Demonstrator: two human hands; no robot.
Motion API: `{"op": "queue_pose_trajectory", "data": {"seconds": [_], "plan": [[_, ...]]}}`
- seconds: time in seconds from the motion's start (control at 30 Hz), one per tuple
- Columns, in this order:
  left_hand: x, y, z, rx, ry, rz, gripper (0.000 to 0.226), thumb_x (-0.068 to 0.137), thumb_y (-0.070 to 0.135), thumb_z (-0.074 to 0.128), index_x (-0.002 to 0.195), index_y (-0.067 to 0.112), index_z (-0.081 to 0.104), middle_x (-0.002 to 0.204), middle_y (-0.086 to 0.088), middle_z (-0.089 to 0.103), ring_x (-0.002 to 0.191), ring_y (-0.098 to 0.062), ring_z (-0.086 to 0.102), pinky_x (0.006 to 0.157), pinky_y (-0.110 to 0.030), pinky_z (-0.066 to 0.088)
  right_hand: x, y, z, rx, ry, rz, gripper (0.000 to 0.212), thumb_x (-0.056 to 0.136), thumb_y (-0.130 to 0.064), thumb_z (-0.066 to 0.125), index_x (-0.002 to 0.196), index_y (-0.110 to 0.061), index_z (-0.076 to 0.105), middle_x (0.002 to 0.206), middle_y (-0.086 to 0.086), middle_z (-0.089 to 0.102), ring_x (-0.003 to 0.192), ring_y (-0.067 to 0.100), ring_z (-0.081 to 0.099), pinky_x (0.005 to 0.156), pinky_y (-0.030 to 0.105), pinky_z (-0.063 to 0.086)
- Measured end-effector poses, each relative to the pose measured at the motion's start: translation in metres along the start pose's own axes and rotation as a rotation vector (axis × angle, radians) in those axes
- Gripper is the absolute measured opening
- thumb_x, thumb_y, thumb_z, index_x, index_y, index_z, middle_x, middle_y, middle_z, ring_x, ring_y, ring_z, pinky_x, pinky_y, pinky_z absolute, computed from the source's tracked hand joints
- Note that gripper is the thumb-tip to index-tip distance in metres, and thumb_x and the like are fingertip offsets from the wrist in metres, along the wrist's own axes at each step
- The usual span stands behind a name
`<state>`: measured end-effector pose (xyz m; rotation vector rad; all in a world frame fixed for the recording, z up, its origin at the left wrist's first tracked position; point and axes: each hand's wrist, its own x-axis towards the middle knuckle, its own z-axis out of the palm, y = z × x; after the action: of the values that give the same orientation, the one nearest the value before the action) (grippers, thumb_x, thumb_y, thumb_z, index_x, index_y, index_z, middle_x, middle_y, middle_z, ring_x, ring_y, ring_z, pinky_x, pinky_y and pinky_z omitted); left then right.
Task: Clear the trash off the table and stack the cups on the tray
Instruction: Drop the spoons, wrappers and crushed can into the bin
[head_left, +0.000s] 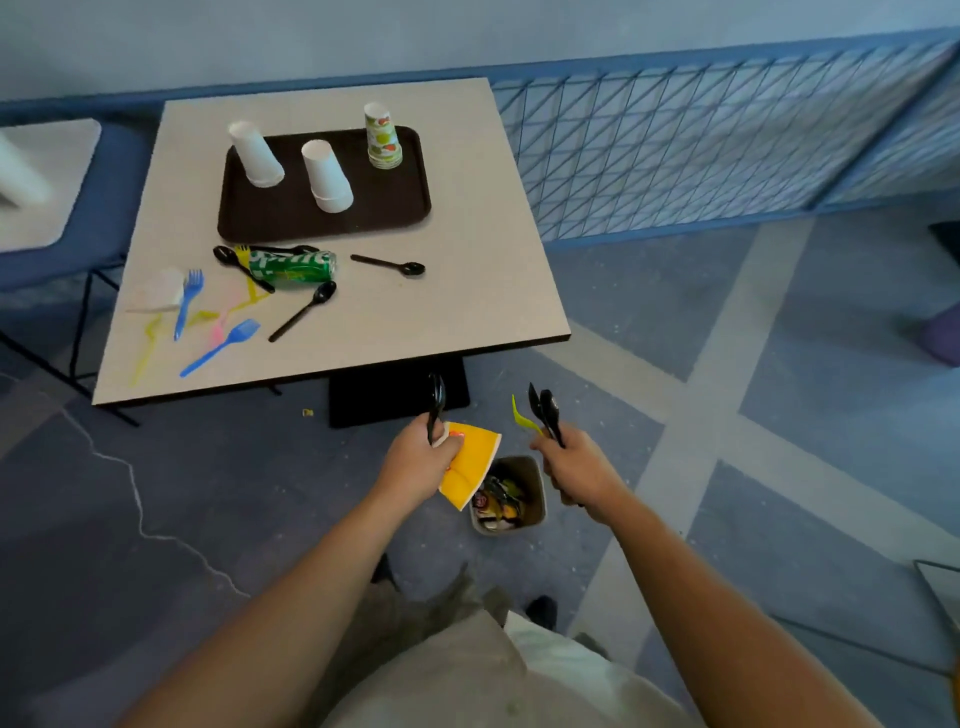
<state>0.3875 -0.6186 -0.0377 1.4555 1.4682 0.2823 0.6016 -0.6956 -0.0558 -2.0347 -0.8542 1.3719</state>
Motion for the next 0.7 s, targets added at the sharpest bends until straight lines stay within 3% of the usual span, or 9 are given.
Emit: {"op": "queue_pose_trajectory", "data": {"seconds": [0.1,0.23,0.37,0.5,0.6,0.7], "plan": [[-0.013,0.002,0.035,0.034,-0.002,-0.037,0.026,0.100,0.035,0.061,0.093,0.012,0.050,0.083,-0.005,0.054,0.077,-0.024,0.059,0.062,-0.036,0.046,-0.011,0.022,-0.016,0.015,-0.042,0.053,0.020,0.100,-0.032,0.050,0.108,-0.017,0.060,0.071,0.003,0.049,0.052,0.013,0.042,0.044,0.028,0.033],[-0.020,-0.002,0.070,0.094,-0.013,-0.062,0.021,0.100,0.032,0.060,0.088,0.020,0.048,0.090,-0.003,0.058,0.091,-0.026,0.059,0.065,-0.035,0.037,-0.016,0.042,-0.024,0.035,-0.093,0.130,0.016,0.097,-0.029,0.045,0.099,-0.019,0.057,0.072,0.007,0.042,0.049,0.015,0.036,0.041,0.024,0.028],[-0.001,-0.020,0.096,0.132,-0.077,-0.153,0.023,0.102,0.036,0.056,0.114,0.018,0.051,0.115,-0.010,0.063,0.103,-0.029,0.062,0.075,-0.036,0.042,0.001,0.069,-0.017,0.008,-0.095,0.159,0.018,0.101,-0.025,0.042,0.114,-0.021,0.055,0.071,0.005,0.045,0.050,0.014,0.039,0.038,0.023,0.031],[0.030,-0.049,0.125,0.171,-0.133,-0.211,0.035,0.103,0.036,0.056,0.130,0.016,0.047,0.127,-0.011,0.061,0.113,-0.032,0.062,0.087,-0.041,0.050,0.033,0.101,0.000,0.012,-0.115,0.179,0.015,0.103,-0.025,0.043,0.109,-0.019,0.055,0.075,0.007,0.047,0.052,0.013,0.040,0.040,0.023,0.033],[0.063,-0.080,0.150,0.214,-0.147,-0.215,0.035,0.103,0.037,0.056,0.129,0.016,0.048,0.125,-0.010,0.062,0.111,-0.030,0.062,0.087,-0.040,0.050,0.071,0.136,0.020,-0.027,-0.099,0.200,0.019,0.103,-0.028,0.042,0.109,-0.016,0.055,0.073,0.006,0.049,0.055,0.015,0.045,0.041,0.024,0.038],[0.096,-0.114,0.175,0.236,-0.152,-0.215,0.039,0.100,0.040,0.058,0.131,0.017,0.052,0.122,-0.007,0.064,0.109,-0.028,0.062,0.084,-0.037,0.049,0.111,0.172,0.040,-0.055,-0.063,0.243,0.029,0.103,-0.031,0.041,0.121,-0.014,0.056,0.076,0.004,0.052,0.059,0.019,0.050,0.041,0.025,0.042]]}}
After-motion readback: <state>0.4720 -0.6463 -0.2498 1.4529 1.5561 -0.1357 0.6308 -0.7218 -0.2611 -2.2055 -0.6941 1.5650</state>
